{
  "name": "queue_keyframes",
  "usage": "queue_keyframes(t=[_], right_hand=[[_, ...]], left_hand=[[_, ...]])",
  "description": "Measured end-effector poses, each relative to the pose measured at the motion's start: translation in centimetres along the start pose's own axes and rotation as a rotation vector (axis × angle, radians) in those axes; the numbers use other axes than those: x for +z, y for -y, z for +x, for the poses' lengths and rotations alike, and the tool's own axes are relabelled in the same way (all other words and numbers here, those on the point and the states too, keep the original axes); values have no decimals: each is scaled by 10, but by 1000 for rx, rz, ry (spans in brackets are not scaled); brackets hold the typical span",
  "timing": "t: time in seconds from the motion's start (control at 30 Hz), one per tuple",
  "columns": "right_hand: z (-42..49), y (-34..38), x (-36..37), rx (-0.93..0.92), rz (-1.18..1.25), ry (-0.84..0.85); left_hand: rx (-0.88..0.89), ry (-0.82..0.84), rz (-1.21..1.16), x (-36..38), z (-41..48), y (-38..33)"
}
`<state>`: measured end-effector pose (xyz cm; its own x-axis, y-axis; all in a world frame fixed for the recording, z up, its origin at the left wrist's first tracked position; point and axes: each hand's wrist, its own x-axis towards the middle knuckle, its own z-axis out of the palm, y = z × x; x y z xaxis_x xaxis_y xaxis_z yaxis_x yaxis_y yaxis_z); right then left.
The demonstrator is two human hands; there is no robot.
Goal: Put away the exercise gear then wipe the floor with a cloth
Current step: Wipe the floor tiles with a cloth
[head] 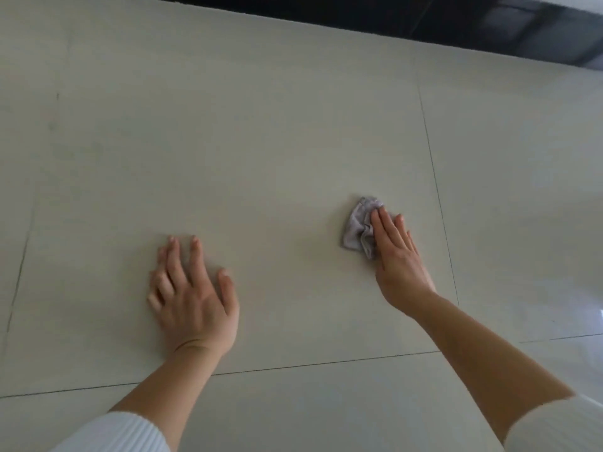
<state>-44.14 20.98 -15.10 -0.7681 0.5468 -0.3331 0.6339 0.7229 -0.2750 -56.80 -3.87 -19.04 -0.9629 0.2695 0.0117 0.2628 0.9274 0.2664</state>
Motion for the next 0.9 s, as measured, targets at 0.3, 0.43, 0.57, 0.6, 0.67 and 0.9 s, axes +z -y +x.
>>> queue_keyframes(t=[0.3, 0.43, 0.57, 0.6, 0.67, 0.9], right_hand=[[122, 93, 8, -54, 15, -68], [140, 146, 15, -167, 12, -34], [108, 197, 37, -431, -5, 56], [95, 203, 44, -485, -14, 75], [70, 204, 53, -567, 4, 108], [59, 123, 34, -503, 12, 2]], left_hand=[[26, 15, 39, 3, 1, 3], [31, 32, 36, 2, 1, 4], [30, 32, 38, 2, 1, 4], [34, 30, 36, 2, 1, 5], [45, 39, 42, 0, 0, 6], [142, 199, -156, -27, 10, 30]])
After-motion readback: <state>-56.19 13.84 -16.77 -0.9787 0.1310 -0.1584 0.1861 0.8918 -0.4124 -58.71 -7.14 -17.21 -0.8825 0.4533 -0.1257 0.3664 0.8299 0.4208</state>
